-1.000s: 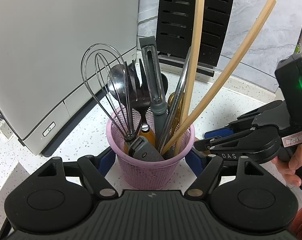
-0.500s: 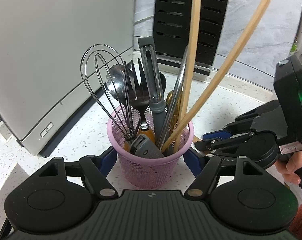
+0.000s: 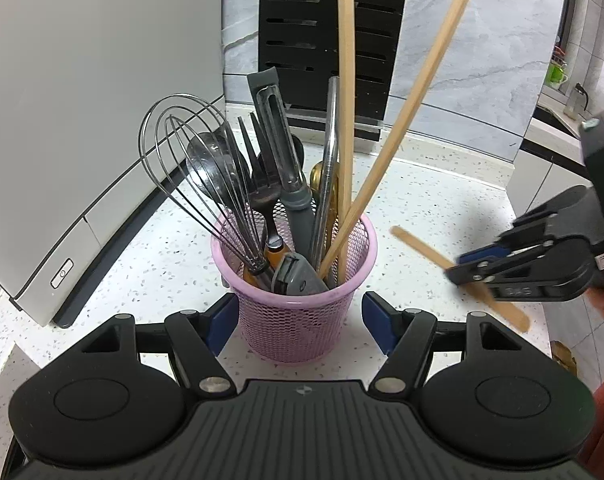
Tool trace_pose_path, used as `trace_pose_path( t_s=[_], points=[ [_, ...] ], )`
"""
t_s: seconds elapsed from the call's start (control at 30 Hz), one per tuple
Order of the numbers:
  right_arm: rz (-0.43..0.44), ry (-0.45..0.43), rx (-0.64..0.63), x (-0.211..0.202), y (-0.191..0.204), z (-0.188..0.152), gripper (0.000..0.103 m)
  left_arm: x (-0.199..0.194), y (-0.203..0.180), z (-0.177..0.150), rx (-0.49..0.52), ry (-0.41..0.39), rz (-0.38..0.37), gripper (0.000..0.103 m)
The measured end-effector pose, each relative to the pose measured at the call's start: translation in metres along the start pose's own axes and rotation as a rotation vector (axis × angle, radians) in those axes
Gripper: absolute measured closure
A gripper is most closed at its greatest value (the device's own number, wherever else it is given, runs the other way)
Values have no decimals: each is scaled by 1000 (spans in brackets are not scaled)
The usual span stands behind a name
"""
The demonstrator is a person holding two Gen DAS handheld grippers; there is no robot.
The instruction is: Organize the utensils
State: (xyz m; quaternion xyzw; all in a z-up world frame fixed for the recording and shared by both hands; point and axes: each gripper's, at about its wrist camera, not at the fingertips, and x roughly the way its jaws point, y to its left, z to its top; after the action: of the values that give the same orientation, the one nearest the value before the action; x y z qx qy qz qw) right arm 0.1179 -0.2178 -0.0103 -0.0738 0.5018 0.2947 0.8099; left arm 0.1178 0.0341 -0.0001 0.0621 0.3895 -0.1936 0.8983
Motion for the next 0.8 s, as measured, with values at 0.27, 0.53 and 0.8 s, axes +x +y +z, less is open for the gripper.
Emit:
trace_pose_path(
  t_s=[0.27,0.53,0.8],
  points=[
    [-65,42,-37,-15,-25,-24,91,-1,-8,1,14,2,-2,25],
    [-90,52,-41,-16,-36,-28,90,0,-8,2,13,5,-2,25],
    [52,0,178,-49,-70,-48,73,1,-7,2,12,6,1,25]
  ],
)
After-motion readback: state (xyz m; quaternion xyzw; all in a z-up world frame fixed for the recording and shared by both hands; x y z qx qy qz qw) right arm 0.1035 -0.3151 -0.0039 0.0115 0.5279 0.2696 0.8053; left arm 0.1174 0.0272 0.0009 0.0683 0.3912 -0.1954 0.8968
